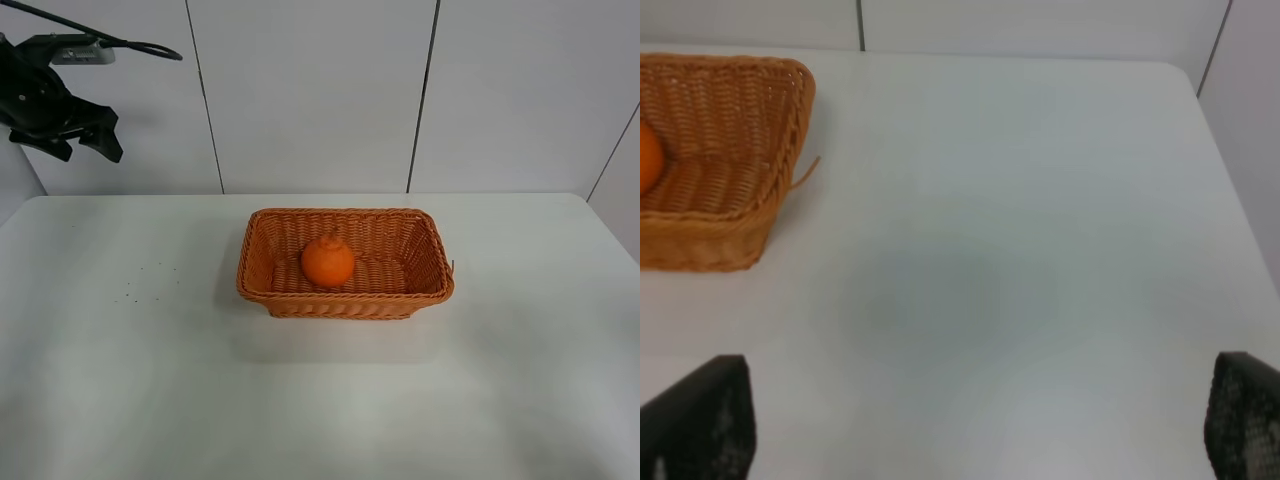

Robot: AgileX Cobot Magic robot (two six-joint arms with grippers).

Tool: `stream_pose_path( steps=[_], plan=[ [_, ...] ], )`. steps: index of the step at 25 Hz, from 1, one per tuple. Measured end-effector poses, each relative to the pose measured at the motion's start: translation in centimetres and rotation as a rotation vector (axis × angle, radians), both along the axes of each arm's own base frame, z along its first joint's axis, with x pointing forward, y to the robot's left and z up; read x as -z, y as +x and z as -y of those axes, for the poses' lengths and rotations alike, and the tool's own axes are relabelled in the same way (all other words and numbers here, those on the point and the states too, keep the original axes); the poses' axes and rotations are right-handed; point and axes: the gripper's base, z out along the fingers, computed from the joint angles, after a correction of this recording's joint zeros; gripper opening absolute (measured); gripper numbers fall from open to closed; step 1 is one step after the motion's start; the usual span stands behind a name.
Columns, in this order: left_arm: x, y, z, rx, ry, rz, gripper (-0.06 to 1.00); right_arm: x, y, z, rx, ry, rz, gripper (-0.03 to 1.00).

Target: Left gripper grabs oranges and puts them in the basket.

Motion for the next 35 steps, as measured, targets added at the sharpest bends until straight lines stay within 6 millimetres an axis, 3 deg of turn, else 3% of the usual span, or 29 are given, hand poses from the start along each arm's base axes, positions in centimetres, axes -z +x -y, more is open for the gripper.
stream_pose_path(
  steps=[5, 11, 22, 35],
  plan=[
    [-0.6, -3.8, 0.0, 0.005, 0.053, 0.08, 0.83, 0.0, 0.0, 0.0, 0.0, 0.0, 0.0, 0.69],
    [-3.3, -10.4, 0.0, 0.01, 0.135, 0.221, 0.83, 0.0, 0.0, 0.0, 0.0, 0.0, 0.0, 0.69],
    [-2.5, -22.5, 0.8, -0.012, 0.139, 0.262, 0.83, 0.0, 0.0, 0.0, 0.0, 0.0, 0.0, 0.69],
    [-3.6, -33.2, 1.8, -0.05, 0.109, 0.427, 0.83, 0.0, 0.0, 0.0, 0.0, 0.0, 0.0, 0.69]
  ],
)
